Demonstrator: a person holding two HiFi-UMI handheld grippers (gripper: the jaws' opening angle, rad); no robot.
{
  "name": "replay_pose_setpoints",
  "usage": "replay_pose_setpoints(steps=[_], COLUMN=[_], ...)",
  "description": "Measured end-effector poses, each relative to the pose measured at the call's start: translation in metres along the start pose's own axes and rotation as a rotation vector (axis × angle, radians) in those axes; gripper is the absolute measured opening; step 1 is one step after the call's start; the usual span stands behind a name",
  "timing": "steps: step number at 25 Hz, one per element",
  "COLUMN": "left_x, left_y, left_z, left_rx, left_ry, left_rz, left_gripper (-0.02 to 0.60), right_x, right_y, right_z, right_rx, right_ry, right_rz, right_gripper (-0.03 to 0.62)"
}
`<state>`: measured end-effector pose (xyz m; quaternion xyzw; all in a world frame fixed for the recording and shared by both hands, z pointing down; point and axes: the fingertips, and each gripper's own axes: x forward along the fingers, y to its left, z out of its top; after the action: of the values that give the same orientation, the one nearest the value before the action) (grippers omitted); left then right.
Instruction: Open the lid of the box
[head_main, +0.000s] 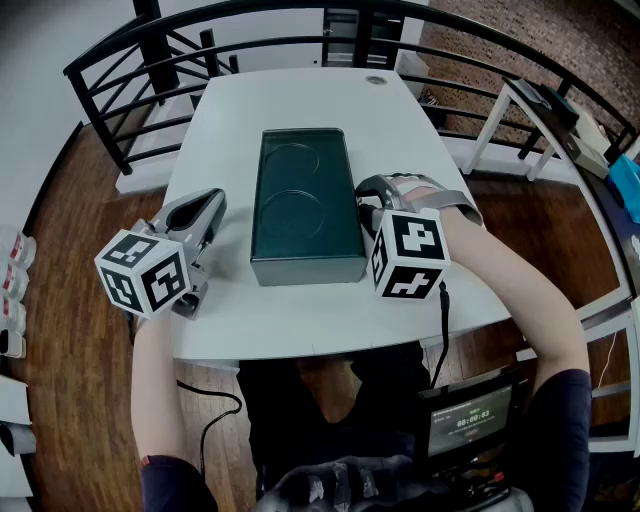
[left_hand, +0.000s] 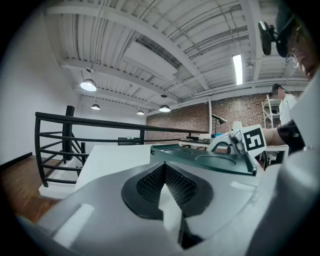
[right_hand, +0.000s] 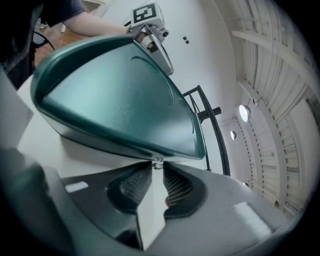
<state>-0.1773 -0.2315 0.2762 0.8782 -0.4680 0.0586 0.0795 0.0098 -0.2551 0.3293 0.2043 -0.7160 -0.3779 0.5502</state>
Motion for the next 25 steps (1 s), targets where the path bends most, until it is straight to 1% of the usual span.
replay_pose_setpoints(steps=[5, 7, 10, 17, 21, 25], left_x=[-0.001, -0.001, -0.001, 0.001, 0.002, 0.001], left_y=[0.0, 0.0, -0.001, -0.003, -0.002, -0.001], left_z=[0.0, 0.0, 0.0, 0.002, 0.0, 0.0], left_rx=[-0.004, -0.004, -0.004, -0.006, -0.006, -0.008], left_ry=[0.0, 0.0, 0.0, 0.003, 0.004, 0.003], left_rz=[0.006, 0.005, 0.005, 0.008, 0.006, 0.007], left_gripper=[0.011, 0.011, 0.011, 0.011, 0.011, 0.011], right_x=[-0.001, -0.001, -0.005, -0.016, -0.017, -0.017], right_y=[-0.001, 0.0, 0.002, 0.004, 0.007, 0.008], right_z=[-0.001, -0.008, -0.024, -0.082, -0.104, -0.11], right_rx=[-0.02, -0.034, -0.052, -0.075, -0.066, -0.087], right_ry=[0.011, 0.038, 0.086, 0.173, 0.171, 0.163], right_rz=[0.0, -0.009, -0.015, 0.022, 0.023, 0.028], right_gripper=[0.071, 0.072, 0.072, 0.072, 0.072, 0.071])
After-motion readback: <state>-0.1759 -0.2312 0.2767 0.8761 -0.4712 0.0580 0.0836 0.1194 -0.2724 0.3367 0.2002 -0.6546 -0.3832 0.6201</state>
